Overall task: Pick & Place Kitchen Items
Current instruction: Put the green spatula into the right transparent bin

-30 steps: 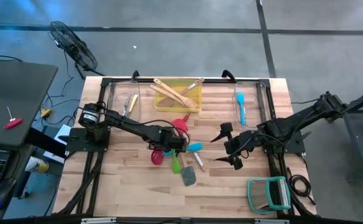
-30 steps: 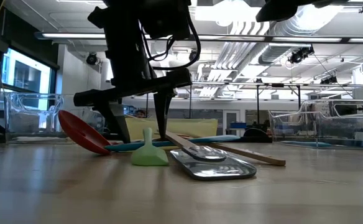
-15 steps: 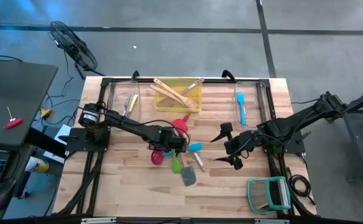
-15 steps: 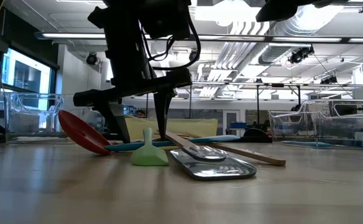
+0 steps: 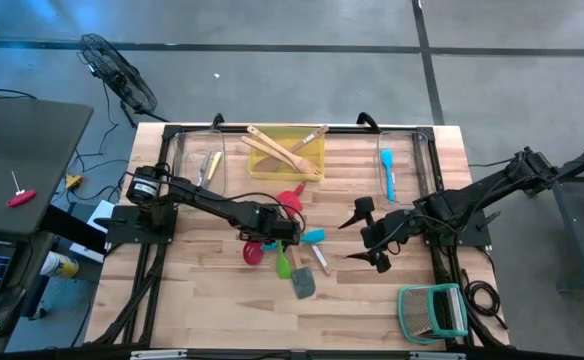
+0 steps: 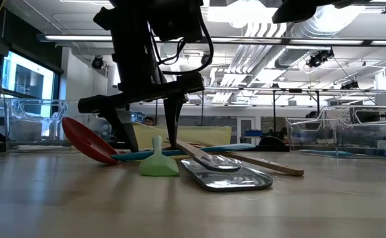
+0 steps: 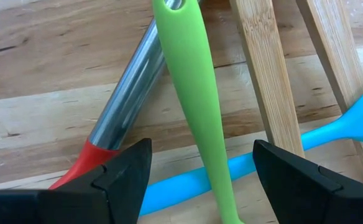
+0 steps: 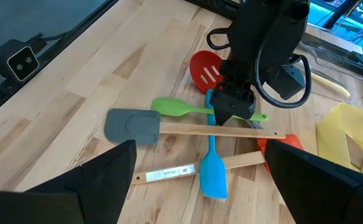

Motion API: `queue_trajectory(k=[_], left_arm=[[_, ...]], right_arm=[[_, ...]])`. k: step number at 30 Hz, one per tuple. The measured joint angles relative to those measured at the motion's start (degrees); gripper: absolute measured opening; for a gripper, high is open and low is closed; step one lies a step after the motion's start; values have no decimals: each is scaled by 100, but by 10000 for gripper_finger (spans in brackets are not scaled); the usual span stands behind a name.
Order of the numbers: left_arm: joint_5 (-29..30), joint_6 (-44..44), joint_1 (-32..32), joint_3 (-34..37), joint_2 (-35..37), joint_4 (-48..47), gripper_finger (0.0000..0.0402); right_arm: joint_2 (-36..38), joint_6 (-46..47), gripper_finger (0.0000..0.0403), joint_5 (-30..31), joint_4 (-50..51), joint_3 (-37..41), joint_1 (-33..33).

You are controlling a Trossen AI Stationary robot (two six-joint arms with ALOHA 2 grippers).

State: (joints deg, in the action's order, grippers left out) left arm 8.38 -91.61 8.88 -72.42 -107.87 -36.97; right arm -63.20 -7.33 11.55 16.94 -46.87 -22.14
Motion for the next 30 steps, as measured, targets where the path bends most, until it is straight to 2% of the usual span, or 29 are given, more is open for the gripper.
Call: queue_trajectory(k=[9, 23, 30], left_arm=[[2, 0, 0, 0, -2, 0, 264], [148, 24, 0, 0, -4, 24, 104], [148, 24, 0, 0, -4, 58, 65]], right_arm=[[0, 0, 348, 0, 1, 0, -1], [0, -2, 348, 0, 1, 0, 0], [0, 0, 348, 0, 1, 1, 0]])
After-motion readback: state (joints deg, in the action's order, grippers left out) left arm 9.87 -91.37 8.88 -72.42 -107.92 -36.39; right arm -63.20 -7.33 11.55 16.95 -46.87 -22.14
